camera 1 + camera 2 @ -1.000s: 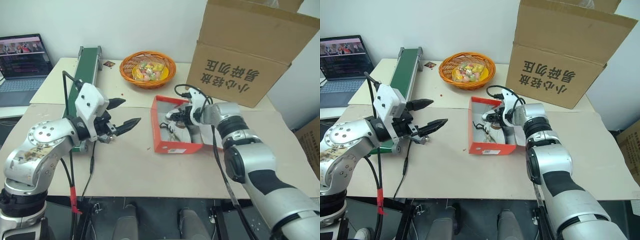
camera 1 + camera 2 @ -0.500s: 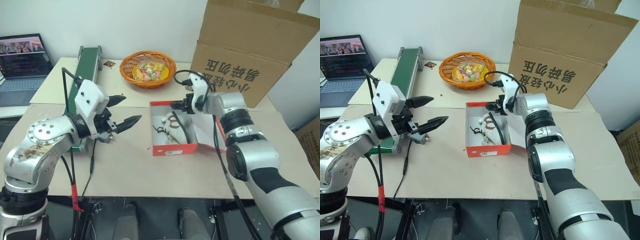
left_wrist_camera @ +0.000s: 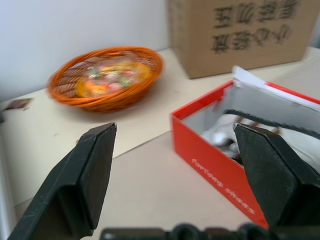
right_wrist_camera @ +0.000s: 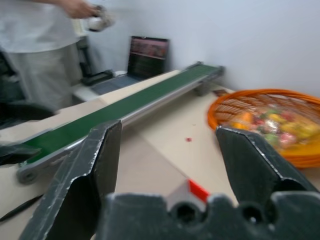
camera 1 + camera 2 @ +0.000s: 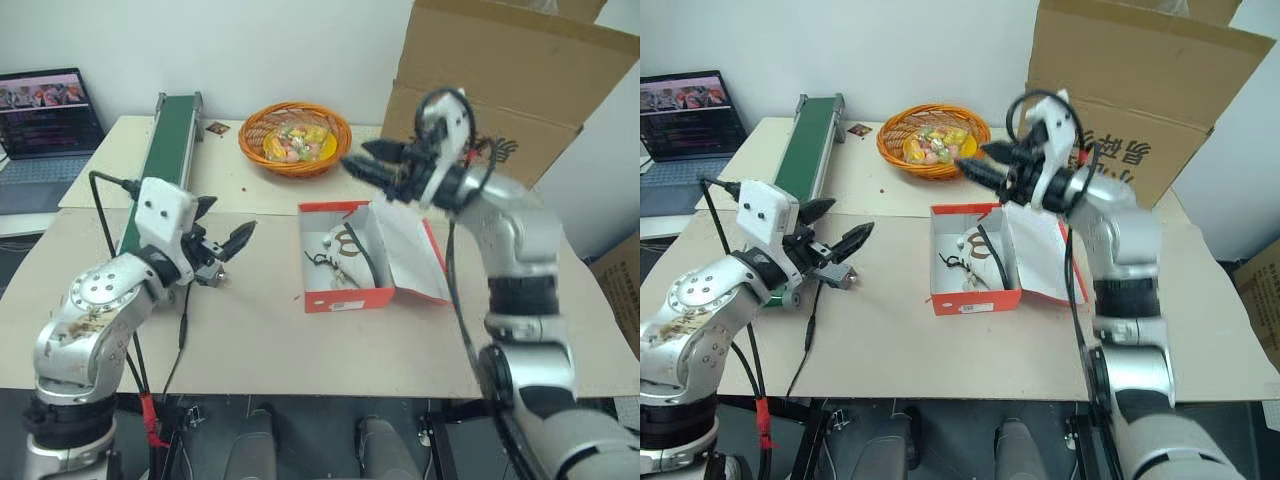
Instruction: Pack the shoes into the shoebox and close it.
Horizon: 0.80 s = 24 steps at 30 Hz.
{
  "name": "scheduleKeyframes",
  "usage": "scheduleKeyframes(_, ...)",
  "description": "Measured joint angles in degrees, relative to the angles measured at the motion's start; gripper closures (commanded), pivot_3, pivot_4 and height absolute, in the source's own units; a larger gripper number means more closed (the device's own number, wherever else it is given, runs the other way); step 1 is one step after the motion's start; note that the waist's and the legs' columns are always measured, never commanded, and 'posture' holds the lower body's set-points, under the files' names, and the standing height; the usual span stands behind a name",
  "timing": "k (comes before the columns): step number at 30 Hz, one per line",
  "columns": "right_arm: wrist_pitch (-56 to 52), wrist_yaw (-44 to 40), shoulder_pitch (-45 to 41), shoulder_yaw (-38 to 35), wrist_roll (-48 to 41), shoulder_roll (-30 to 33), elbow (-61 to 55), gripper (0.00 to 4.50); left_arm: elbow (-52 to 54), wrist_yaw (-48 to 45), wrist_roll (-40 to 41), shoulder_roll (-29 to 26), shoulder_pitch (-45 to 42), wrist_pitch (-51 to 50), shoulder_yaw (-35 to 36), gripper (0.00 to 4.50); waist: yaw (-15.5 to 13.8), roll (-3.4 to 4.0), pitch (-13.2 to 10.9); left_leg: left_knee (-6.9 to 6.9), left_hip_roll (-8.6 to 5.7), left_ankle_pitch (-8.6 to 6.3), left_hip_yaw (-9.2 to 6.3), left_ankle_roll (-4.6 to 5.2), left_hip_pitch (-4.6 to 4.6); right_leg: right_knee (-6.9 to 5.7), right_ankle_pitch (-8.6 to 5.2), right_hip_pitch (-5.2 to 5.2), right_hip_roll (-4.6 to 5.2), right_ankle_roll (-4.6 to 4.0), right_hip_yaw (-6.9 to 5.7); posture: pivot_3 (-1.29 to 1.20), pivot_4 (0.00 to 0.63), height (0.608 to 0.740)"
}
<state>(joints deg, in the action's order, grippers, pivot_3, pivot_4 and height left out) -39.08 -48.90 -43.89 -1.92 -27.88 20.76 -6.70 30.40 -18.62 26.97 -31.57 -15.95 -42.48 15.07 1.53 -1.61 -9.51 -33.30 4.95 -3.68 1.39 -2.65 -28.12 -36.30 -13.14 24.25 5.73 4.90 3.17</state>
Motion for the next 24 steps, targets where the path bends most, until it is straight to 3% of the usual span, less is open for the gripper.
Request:
scheduleKeyframes(4,-1.0,-0.2,3.6,7.7,0.7,-0.4,-4.6,0.04,0.3,3.6,-0.8,0.5,2.6,-0.3,3.0,0.46,0.0,0.0,0.0,-0.04,0.02,-0.01,0.01,-0.02,0.15,0.03,-0.01,-0.02,0.01,-0.45,0.0,0.0,0.15,0.721)
scheduleKeyframes(11,4.1,5.3,2.2,11.5,8.5,-2.2,0.9,0.01,-3.2,5.6,-5.1,-1.8,7.9,0.8,7.2,0.23,-0.7,-0.01,0.0,0.13,0.02,-0.02,0.09,-0.03,0.17,0.19,-0.06,0.02,0.04,-0.49,-0.01,0.0,0.15,0.721)
scheduleKeyframes(24,10.8,12.3,2.1,12.1,14.9,-6.5,10.4,0.01,-13.1,10.3,-11.7,2.1,8.2,8.0,7.5,0.23,-1.0,-0.03,0.0,0.24,0.03,0.01,0.1,-0.09,0.13,0.18,-0.02,0.08,0.04,-0.51,-0.04,0.0,0.15,0.721)
